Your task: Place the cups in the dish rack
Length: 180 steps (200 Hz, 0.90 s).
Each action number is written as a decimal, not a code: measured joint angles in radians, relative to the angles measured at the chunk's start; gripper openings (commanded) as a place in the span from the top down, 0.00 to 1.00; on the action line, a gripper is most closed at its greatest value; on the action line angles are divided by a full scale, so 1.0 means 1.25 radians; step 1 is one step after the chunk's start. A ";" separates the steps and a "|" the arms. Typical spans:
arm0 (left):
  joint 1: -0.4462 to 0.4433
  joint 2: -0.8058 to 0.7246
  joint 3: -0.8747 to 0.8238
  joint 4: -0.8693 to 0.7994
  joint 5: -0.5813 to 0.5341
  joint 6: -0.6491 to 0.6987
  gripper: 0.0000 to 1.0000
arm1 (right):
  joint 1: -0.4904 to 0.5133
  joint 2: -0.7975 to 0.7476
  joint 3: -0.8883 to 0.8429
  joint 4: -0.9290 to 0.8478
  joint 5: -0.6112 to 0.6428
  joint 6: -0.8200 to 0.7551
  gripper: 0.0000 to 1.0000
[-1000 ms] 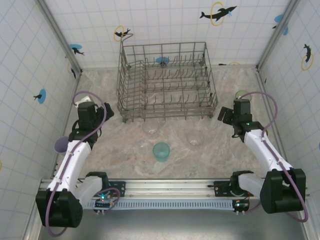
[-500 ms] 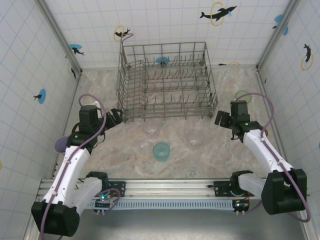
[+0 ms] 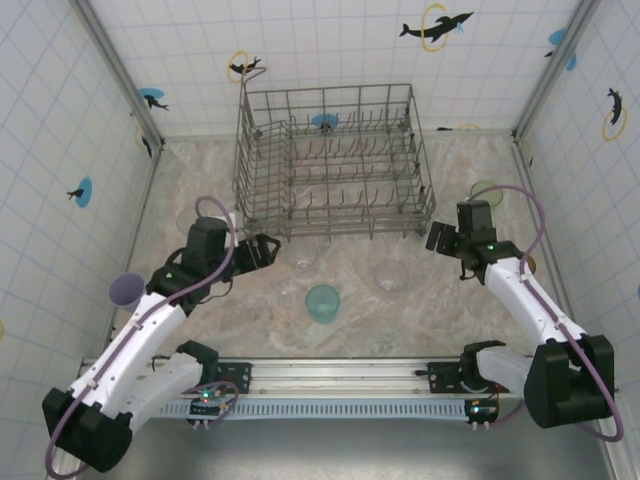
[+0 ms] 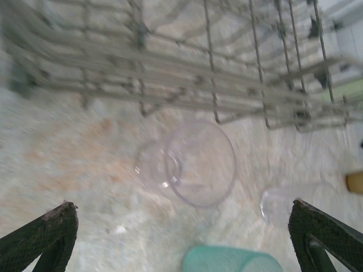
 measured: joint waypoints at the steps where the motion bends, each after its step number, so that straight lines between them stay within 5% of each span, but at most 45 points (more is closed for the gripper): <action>1: -0.003 0.002 0.000 0.000 0.000 -0.001 0.02 | 0.000 0.000 0.000 0.000 0.000 0.000 0.00; 94: -0.300 0.204 0.076 -0.043 -0.049 -0.013 0.02 | 0.007 0.007 0.013 -0.016 0.006 0.005 0.00; 137: -0.320 0.265 0.085 -0.076 -0.076 -0.009 0.04 | 0.007 0.007 0.021 -0.019 0.012 0.005 0.00; 180: -0.336 0.297 0.085 -0.081 -0.090 -0.007 0.19 | 0.007 0.007 0.021 -0.019 0.011 0.005 0.00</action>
